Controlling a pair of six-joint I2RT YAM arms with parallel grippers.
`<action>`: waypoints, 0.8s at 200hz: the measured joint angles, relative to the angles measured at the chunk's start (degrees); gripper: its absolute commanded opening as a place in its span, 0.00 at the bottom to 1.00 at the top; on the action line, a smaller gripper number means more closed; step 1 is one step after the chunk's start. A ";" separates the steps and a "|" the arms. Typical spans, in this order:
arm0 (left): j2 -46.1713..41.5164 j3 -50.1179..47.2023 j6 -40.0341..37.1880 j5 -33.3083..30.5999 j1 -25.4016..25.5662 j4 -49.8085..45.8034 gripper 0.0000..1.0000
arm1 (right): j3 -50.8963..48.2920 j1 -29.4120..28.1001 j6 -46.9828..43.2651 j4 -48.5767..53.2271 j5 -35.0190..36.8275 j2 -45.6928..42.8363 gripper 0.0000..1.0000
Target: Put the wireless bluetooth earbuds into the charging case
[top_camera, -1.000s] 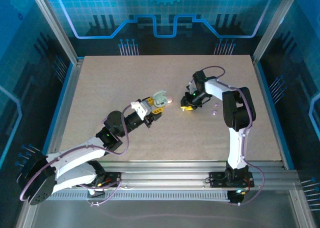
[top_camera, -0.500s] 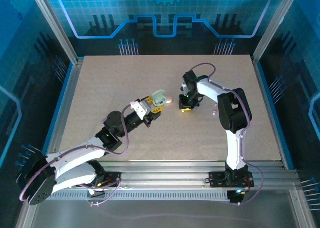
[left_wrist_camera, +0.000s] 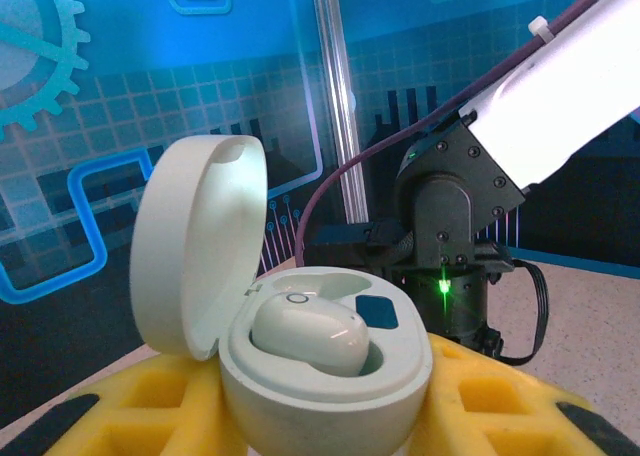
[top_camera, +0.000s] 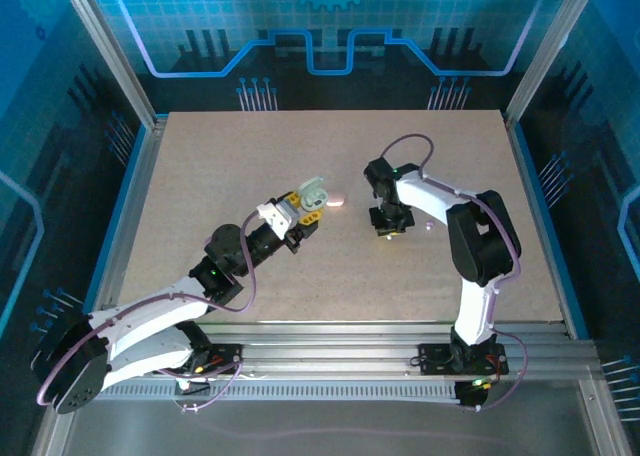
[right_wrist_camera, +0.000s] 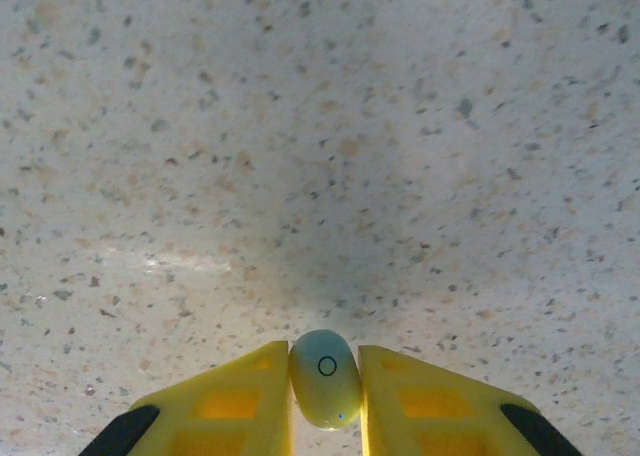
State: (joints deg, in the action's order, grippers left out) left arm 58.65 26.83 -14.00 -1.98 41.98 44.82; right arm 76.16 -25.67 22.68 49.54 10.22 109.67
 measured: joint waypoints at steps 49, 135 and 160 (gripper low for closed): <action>0.00 0.00 -0.04 -0.17 0.00 -0.02 0.36 | -0.02 -3.08 0.22 0.17 1.36 0.63 0.25; 0.00 0.00 -0.09 -0.20 0.00 -0.02 0.36 | -0.04 -5.20 0.15 0.13 -0.24 2.10 0.34; 0.00 0.00 -0.09 -0.20 0.00 -0.02 0.36 | -0.13 -5.46 0.15 -0.04 -1.86 2.10 0.36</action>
State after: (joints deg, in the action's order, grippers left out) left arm 58.65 26.83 -14.09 -2.17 41.98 44.80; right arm 76.03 -31.14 22.83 49.50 8.36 111.77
